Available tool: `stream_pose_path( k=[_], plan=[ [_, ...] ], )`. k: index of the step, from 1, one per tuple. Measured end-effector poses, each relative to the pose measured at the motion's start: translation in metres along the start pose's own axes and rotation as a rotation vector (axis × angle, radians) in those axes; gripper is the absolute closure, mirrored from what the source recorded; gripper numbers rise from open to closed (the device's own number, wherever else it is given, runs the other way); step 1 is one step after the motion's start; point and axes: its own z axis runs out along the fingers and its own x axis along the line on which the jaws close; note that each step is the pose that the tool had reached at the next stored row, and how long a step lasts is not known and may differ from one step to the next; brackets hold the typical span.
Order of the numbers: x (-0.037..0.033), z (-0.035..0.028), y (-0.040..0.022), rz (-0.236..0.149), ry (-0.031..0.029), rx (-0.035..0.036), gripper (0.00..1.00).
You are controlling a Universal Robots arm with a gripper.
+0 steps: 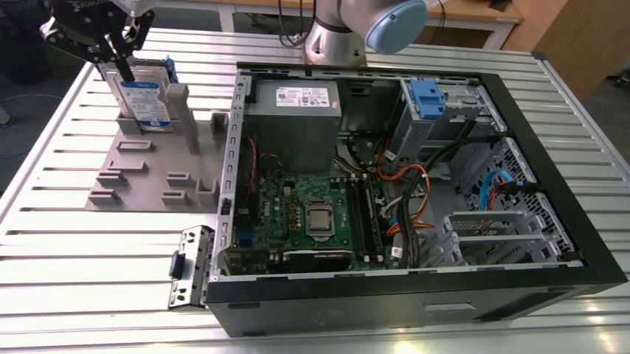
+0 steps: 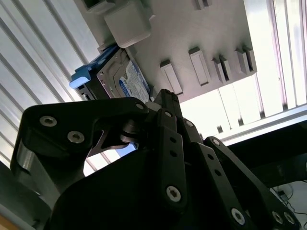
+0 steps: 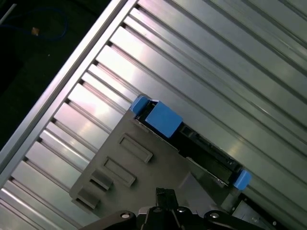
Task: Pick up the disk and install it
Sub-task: 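Pick up the disk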
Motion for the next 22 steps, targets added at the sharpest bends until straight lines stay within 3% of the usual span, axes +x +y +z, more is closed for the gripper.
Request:
stream_pose_path(
  k=[22],
  plan=[
    [0.0000, 0.0000, 0.0000, -0.047, 0.0002, -0.0014, 0.90]
  ],
)
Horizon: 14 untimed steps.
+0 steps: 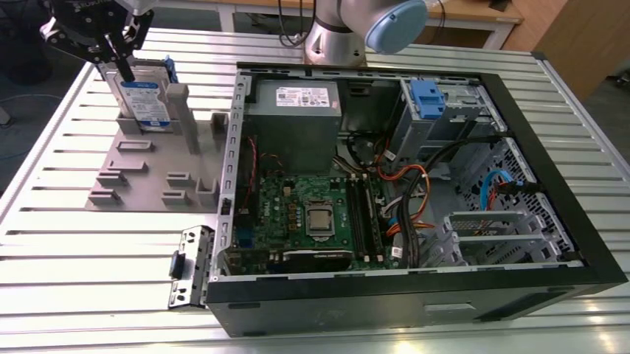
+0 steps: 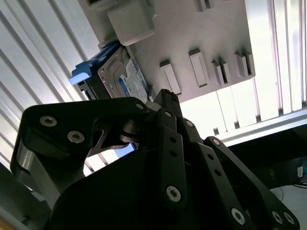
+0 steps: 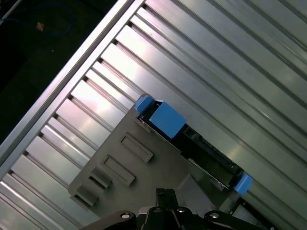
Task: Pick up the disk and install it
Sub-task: 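Pick up the disk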
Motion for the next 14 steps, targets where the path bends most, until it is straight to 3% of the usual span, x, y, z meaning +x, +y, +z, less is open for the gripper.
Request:
stream_pose_path(
  k=[14],
  plan=[
    [0.0000, 0.0001, 0.0000, -0.026, -0.0001, -0.0008, 0.90]
  ],
)
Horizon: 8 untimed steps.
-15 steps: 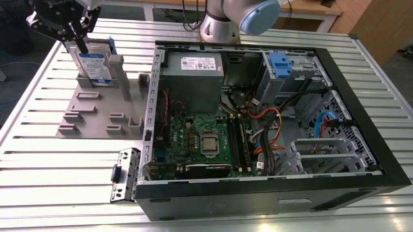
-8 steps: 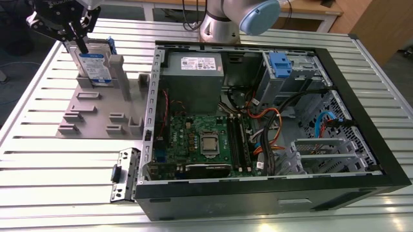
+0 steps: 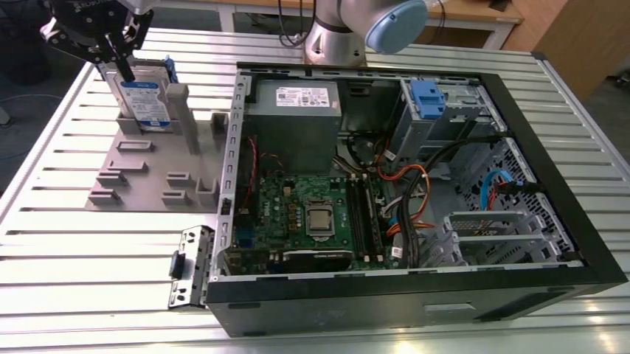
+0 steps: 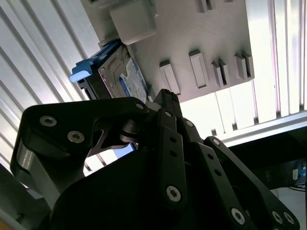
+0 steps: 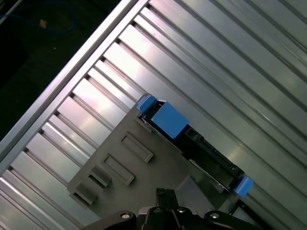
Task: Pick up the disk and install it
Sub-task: 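Pick up the disk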
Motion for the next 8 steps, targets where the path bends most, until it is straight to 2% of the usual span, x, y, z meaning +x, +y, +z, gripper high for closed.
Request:
stream_pose_path(
  k=[8],
  plan=[
    [0.0000, -0.0001, 0.0000, -0.014, 0.0003, -0.0004, 0.90]
  ],
)
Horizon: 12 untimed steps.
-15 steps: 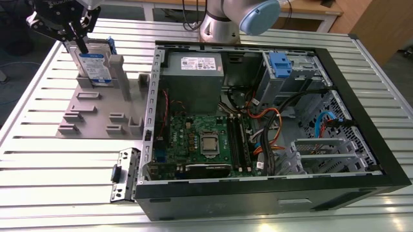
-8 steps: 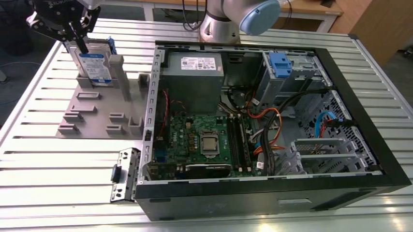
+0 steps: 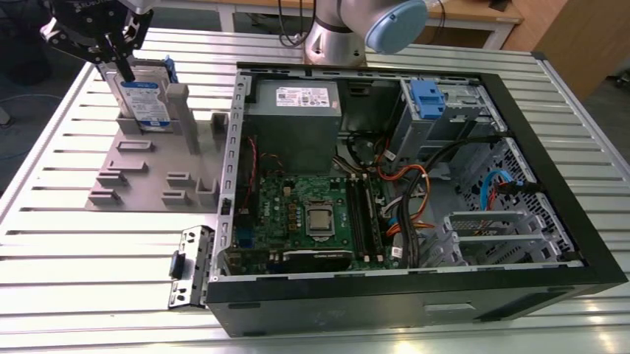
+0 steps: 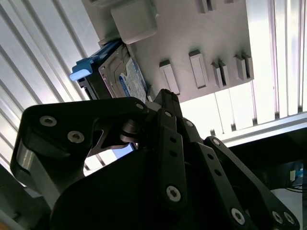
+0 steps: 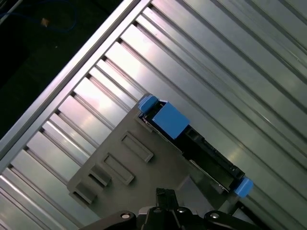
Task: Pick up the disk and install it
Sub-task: 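Pick up the disk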
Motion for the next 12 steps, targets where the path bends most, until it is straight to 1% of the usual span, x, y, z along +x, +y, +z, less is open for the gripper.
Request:
stream_pose_path(
  k=[12],
  plan=[
    [0.0000, 0.0000, 0.0000, -0.024, 0.0000, -0.0007, 0.90]
  ],
)
